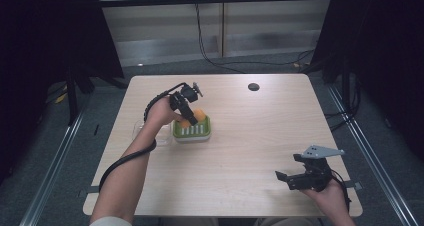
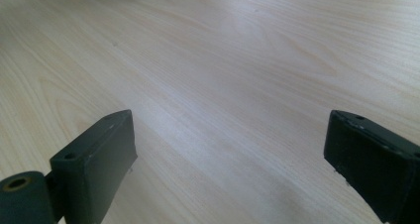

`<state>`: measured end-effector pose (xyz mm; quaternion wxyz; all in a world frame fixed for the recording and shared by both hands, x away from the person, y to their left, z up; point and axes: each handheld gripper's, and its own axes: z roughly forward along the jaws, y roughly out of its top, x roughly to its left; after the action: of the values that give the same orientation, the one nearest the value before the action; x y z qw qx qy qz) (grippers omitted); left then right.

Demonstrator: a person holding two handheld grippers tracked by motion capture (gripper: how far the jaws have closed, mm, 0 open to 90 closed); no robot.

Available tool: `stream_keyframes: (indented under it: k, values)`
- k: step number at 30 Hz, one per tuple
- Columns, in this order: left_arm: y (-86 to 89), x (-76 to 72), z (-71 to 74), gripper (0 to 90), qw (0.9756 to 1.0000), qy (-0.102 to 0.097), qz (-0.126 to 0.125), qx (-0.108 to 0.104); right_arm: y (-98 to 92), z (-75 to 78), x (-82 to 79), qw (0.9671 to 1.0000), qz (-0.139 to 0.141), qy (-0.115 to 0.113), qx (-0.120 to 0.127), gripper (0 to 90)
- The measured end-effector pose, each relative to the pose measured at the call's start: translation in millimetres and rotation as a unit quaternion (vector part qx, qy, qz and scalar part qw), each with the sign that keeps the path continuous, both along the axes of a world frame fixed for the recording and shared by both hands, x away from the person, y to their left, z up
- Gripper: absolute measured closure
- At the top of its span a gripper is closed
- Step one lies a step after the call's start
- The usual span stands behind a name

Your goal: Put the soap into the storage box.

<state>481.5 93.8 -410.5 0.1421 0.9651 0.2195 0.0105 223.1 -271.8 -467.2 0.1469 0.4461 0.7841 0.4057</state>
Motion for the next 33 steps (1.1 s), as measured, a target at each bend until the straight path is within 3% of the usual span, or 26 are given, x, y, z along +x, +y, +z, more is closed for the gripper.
stream_keyframes:
  k: [5, 7, 8, 9, 16, 17, 18, 22, 24, 31, 33]
  values:
    - [-0.9, 0.6, -1.7, 49.9, 0.9999, 0.005, -0.008, 0.006, 0.1, -0.2, 0.0, 1.0, -0.001, 0.002, 0.001, 5.7]
    - [-0.9, 0.9, -2.7, 49.9, 0.9998, -0.004, -0.018, 0.012, 0.1, -0.1, 0.1, 1.0, 0.0, 0.001, 0.002, 5.7]
    - [-1.0, 0.9, -2.7, 49.9, 0.9998, 0.004, -0.016, 0.01, 0.1, 0.0, 0.0, 1.0, 0.0, 0.001, 0.001, 5.7]
    - [-1.3, -0.4, -4.4, 49.9, 0.9999, -0.005, -0.01, 0.006, 0.0, -0.1, 0.0, 1.0, 0.0, 0.001, 0.001, 5.7]
    - [-1.9, -0.5, -7.6, 49.9, 0.9997, -0.009, -0.021, 0.003, 0.3, -0.1, 0.0, 1.0, 0.0, 0.002, 0.002, 5.7]
    - [-3.2, -2.7, -9.8, 49.9, 0.9999, -0.011, -0.006, -0.008, 0.4, -0.1, 0.0, 1.0, 0.0, 0.002, 0.001, 5.7]
    - [-2.5, 0.1, -8.2, 49.9, 0.9996, -0.005, -0.027, 0.009, 0.6, 0.0, -0.1, 1.0, 0.0, 0.002, 0.001, 5.8]
    - [-2.9, 1.0, -10.1, 49.9, 0.9994, -0.002, -0.033, 0.014, 0.4, 0.3, -0.3, 1.0, 0.0, 0.002, 0.001, 5.7]
    - [-3.2, 0.1, -12.6, 49.9, 0.9995, -0.011, -0.028, 0.008, -0.1, -0.3, -0.2, 1.0, -0.001, 0.003, 0.003, 5.8]
    - [-1.3, 2.2, -14.3, 49.8, 0.9996, -0.002, -0.029, 0.009, 0.2, 0.0, -0.1, 1.0, 0.0, 0.002, 0.001, 5.7]
    - [-0.9, 2.3, -15.9, 49.8, 0.9996, -0.008, -0.026, 0.008, 0.4, 0.0, -0.1, 1.0, 0.0, 0.002, 0.001, 5.7]
